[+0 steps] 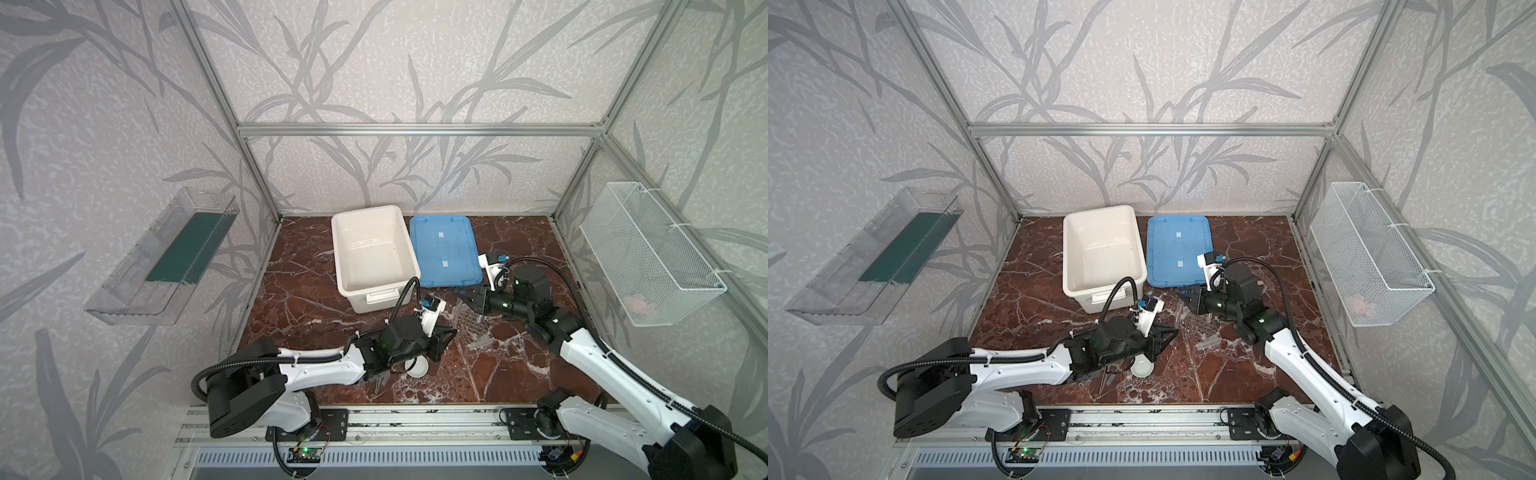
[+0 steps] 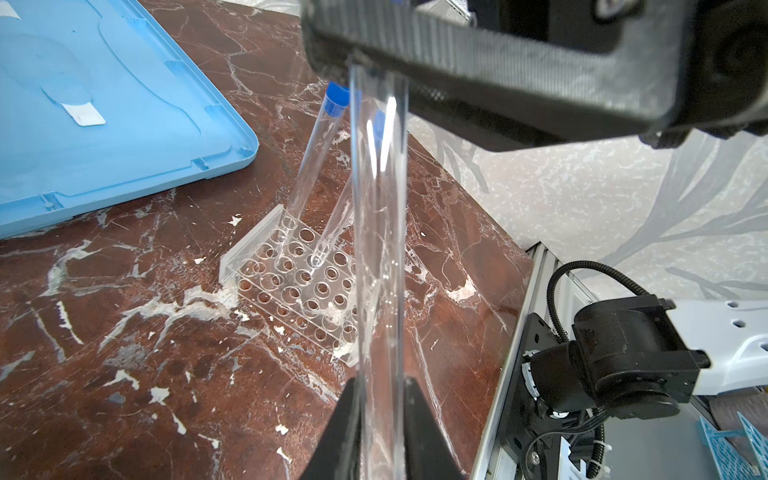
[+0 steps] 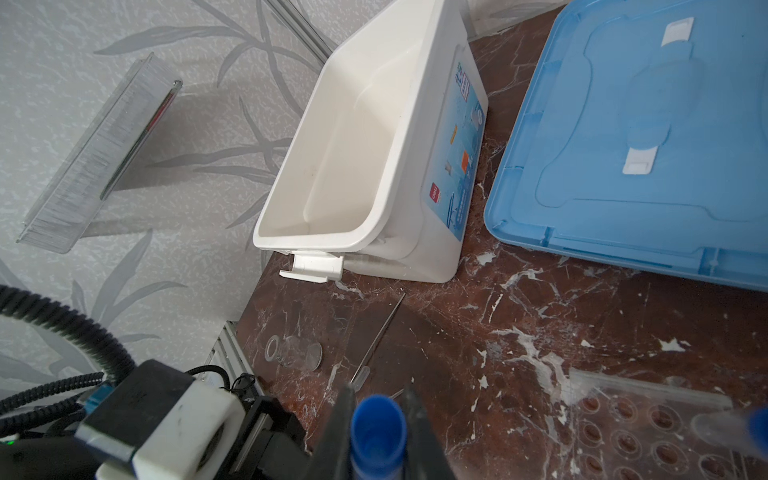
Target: Organize the chemistry lab equipment
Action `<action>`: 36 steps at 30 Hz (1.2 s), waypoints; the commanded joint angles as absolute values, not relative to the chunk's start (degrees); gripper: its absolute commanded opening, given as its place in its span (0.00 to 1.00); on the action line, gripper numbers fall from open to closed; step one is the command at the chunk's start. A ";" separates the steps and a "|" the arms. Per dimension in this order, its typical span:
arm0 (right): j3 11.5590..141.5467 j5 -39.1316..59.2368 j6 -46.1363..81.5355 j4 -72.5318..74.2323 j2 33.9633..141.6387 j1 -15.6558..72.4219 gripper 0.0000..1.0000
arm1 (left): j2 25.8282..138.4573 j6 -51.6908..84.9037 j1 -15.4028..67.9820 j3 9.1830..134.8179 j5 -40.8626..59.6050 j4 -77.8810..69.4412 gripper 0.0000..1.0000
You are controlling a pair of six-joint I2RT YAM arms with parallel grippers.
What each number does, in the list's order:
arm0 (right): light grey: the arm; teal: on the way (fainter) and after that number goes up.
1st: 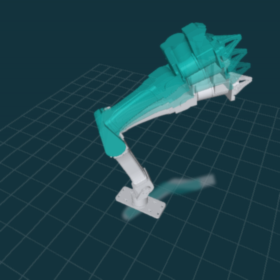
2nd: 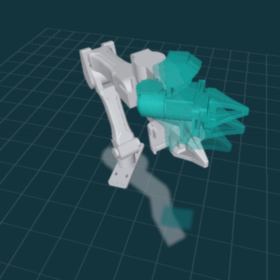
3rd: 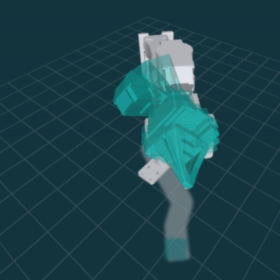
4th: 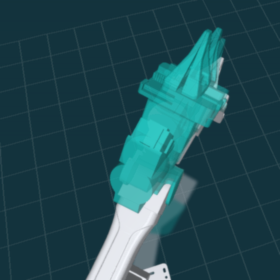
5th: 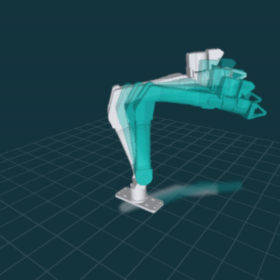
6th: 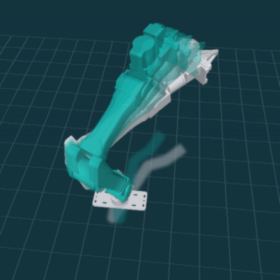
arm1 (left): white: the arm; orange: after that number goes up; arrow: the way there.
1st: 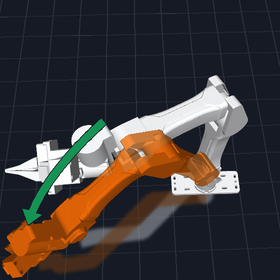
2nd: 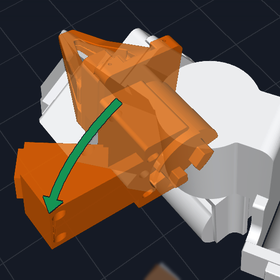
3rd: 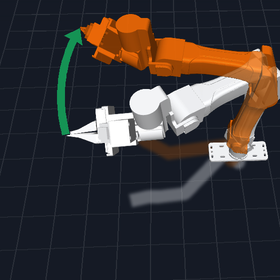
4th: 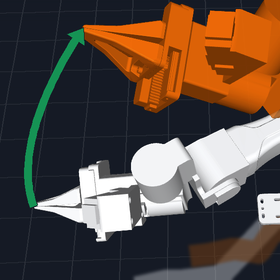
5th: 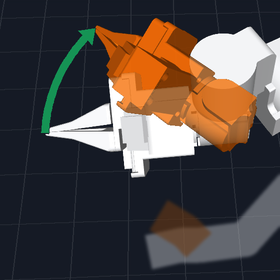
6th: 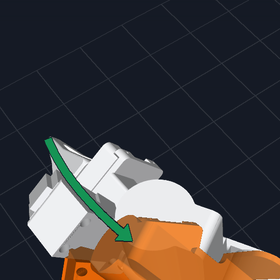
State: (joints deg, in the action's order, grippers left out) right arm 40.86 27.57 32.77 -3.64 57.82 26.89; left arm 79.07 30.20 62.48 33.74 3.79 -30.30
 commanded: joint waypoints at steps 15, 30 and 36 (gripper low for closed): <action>39.46 15.20 17.15 -9.63 47.09 27.88 0.16 | 79.23 33.79 62.58 38.99 5.62 -27.25 0.99; 26.89 -12.52 4.55 1.35 33.45 32.07 0.15 | 86.96 37.53 62.59 44.32 8.39 -27.39 0.99; 21.78 -15.68 4.51 7.45 32.55 32.08 0.15 | 89.50 38.17 62.62 46.52 8.23 -26.55 0.99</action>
State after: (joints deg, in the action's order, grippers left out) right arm 23.27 -12.03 5.39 1.83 33.26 31.79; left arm 89.17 37.17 62.50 44.31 8.03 -26.11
